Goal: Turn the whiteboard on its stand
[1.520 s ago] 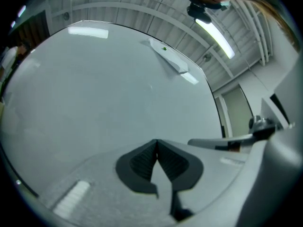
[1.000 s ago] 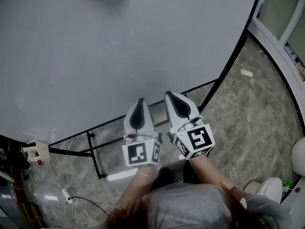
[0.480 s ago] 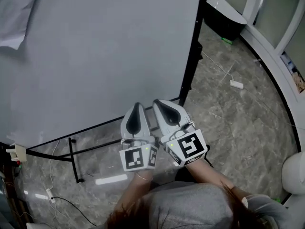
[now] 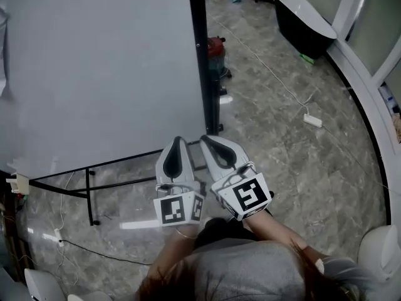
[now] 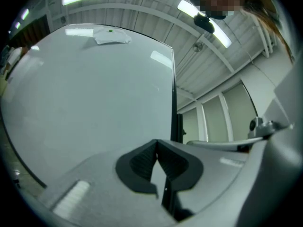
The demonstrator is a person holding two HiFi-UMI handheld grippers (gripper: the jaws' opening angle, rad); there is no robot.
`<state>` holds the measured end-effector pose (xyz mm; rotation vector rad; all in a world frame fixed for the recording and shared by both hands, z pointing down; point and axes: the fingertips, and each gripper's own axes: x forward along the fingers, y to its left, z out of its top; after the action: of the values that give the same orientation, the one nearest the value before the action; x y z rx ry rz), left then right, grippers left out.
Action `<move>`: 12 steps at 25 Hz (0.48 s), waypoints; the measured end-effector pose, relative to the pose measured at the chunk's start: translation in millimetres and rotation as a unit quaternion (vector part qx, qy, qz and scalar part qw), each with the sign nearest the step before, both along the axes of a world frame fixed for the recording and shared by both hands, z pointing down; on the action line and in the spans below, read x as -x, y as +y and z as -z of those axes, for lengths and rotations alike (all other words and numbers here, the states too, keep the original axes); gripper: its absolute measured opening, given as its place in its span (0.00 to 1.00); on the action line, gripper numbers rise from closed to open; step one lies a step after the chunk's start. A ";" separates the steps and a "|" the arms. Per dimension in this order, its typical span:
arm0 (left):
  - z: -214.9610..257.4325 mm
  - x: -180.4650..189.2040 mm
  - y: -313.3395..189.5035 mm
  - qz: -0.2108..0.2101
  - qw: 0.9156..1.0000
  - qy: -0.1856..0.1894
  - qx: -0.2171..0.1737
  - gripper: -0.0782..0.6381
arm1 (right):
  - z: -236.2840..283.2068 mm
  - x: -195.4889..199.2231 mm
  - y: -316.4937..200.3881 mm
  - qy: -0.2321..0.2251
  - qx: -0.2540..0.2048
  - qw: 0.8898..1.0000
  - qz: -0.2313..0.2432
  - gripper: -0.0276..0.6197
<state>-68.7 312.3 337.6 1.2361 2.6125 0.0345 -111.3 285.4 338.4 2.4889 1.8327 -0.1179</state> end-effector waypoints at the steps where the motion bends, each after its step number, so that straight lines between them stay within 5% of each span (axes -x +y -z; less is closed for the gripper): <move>1: -1.0 1.1 1.1 0.002 1.000 -0.001 -0.002 0.10 | -1.6 3.4 1.2 0.000 -0.001 1.000 0.001 0.03; 9: -10.4 21.8 5.9 -0.003 1.000 0.006 -0.009 0.10 | -17.6 40.7 9.2 -0.021 -0.013 0.996 0.087 0.04; 12: -9.9 24.7 7.9 -0.003 1.000 0.006 -0.006 0.10 | -32.8 59.4 21.0 -0.028 -0.031 0.984 0.175 0.37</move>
<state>-93.4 320.2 347.5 1.2352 2.6311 0.0450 -170.6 306.4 371.1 2.8017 1.3820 -0.0027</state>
